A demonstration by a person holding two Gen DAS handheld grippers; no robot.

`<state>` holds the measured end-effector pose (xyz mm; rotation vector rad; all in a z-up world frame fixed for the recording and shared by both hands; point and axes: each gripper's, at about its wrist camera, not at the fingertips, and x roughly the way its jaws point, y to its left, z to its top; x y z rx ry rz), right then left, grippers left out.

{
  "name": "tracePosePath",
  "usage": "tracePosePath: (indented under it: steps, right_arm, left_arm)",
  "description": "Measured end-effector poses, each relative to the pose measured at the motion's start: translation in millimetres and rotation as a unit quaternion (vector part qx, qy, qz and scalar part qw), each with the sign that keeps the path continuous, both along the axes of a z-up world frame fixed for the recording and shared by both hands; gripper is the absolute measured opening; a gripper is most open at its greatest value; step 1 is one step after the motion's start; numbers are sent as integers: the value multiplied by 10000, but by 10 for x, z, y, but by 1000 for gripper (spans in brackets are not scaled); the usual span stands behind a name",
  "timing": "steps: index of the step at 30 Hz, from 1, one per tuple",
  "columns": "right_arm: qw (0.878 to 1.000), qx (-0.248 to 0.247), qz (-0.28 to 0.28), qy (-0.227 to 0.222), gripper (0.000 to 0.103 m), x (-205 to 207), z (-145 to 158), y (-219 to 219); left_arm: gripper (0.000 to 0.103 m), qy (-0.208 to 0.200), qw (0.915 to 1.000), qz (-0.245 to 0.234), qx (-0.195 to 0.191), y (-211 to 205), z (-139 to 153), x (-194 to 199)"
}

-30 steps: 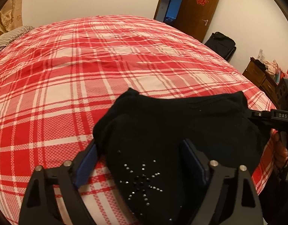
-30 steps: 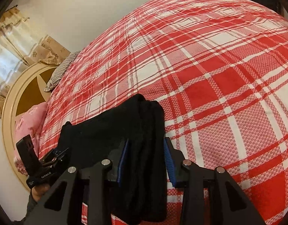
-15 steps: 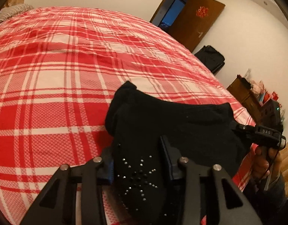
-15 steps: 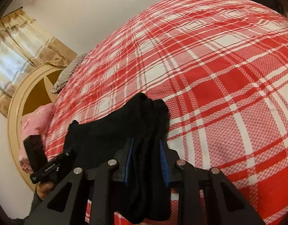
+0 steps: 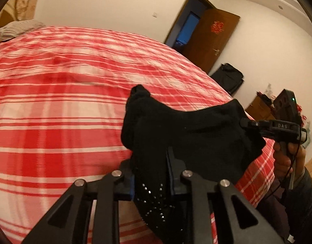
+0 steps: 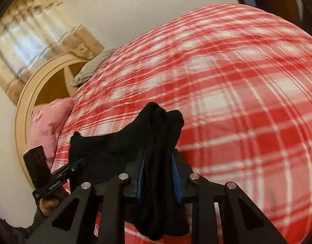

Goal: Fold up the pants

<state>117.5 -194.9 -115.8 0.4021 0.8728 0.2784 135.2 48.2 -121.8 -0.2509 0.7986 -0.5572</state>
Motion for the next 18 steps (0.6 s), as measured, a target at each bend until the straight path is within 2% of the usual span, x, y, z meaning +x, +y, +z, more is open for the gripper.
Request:
tracePosePath:
  steps: [5,10,18]
  right_arm:
    - [9986,102,516,-10,24,475,-15,416]
    - [9953,139,956,24,24,858,-48,904]
    - [9895,224,1428,89,24,1248,-106,1457]
  left_arm:
    - [14,-68,9982,491,330,343,47,-18]
    - [13,-137,9947,814,609,600,77,-41]
    - [13,-134,9886,1351,649,1071,104,-61]
